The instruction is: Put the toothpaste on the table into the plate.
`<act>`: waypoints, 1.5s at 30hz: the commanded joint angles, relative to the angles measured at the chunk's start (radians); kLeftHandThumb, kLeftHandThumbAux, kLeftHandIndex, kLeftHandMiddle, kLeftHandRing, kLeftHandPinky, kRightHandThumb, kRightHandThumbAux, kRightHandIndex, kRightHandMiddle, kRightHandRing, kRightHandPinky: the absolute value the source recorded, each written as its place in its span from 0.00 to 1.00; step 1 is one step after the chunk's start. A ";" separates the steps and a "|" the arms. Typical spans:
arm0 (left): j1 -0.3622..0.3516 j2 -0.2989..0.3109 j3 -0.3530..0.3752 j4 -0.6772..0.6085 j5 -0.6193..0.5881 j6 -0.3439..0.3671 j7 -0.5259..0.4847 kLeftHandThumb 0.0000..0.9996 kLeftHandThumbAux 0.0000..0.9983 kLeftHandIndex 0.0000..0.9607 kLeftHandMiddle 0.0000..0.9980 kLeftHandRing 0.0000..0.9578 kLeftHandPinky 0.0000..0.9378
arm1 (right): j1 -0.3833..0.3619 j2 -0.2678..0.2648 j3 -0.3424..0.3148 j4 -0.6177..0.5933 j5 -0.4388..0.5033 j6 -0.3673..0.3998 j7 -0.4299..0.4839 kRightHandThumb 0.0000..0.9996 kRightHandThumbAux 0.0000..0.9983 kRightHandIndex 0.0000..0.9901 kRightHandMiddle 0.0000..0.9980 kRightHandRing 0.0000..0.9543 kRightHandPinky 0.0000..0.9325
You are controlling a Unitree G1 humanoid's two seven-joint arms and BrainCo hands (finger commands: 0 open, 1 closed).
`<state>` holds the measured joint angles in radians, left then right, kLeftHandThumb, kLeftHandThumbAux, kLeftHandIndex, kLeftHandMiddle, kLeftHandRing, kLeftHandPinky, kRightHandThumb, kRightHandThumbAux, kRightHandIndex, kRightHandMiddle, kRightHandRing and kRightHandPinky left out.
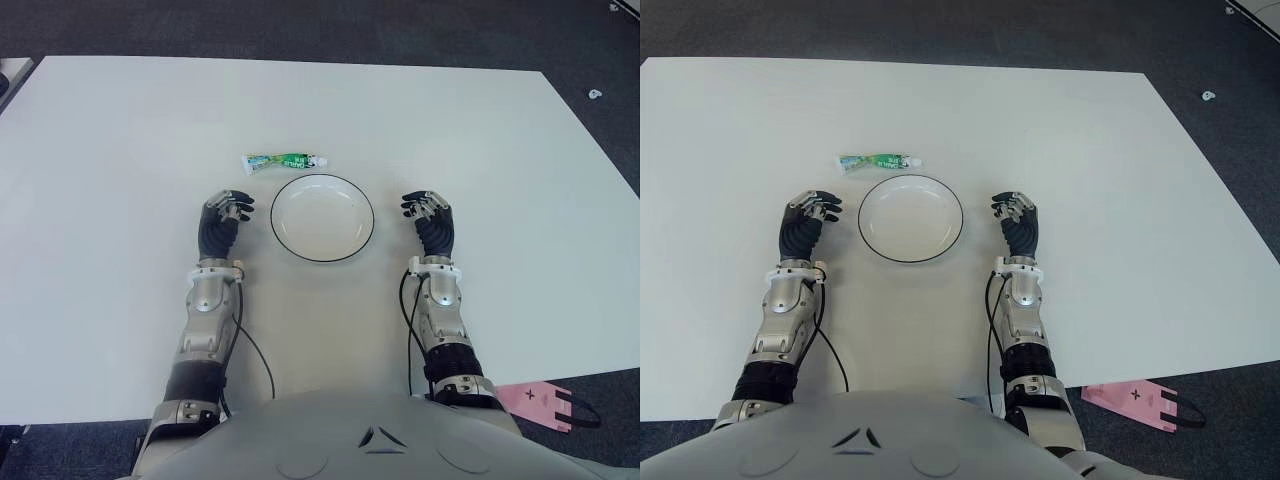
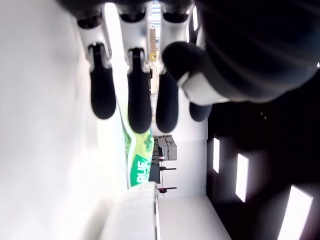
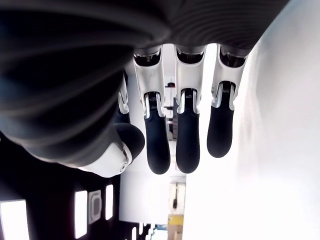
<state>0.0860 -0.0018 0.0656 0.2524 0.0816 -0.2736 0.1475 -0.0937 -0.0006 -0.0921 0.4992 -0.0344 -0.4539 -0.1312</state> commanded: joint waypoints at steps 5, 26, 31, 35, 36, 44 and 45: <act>0.038 0.053 -0.039 0.060 0.191 0.053 0.127 0.84 0.68 0.47 0.46 0.52 0.54 | 0.069 0.015 0.003 0.092 -0.001 0.071 -0.008 0.72 0.73 0.43 0.45 0.47 0.50; -0.150 0.296 -0.103 -0.014 0.516 0.172 0.234 0.84 0.68 0.46 0.45 0.47 0.44 | 0.049 0.012 -0.005 0.130 0.008 0.042 -0.004 0.72 0.73 0.43 0.46 0.48 0.50; -0.208 0.358 -0.124 0.044 0.533 0.155 0.213 0.74 0.70 0.44 0.40 0.41 0.41 | 0.046 0.011 -0.006 0.136 0.006 0.039 -0.005 0.72 0.73 0.43 0.46 0.48 0.50; -0.247 0.392 -0.148 0.091 0.545 0.138 0.221 0.56 0.52 0.27 0.33 0.35 0.37 | 0.045 0.014 -0.007 0.134 0.005 0.043 -0.012 0.72 0.73 0.43 0.46 0.48 0.50; -0.264 0.403 -0.155 0.111 0.550 0.131 0.224 0.55 0.50 0.26 0.32 0.34 0.37 | 0.045 0.015 -0.007 0.132 0.005 0.046 -0.014 0.72 0.73 0.43 0.46 0.48 0.50; -0.411 0.462 -0.215 0.248 0.595 0.116 0.228 0.57 0.37 0.10 0.16 0.19 0.25 | 0.044 0.016 -0.006 0.128 0.008 0.055 -0.017 0.72 0.73 0.43 0.46 0.48 0.50; -0.419 0.465 -0.220 0.252 0.596 0.119 0.226 0.58 0.36 0.08 0.14 0.17 0.24 | 0.044 0.016 -0.006 0.127 0.008 0.055 -0.018 0.72 0.73 0.43 0.46 0.48 0.50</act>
<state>-0.3061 0.4535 -0.1304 0.4772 0.6526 -0.1554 0.3828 -0.1303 -0.0044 -0.0982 0.5416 -0.0326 -0.4722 -0.1459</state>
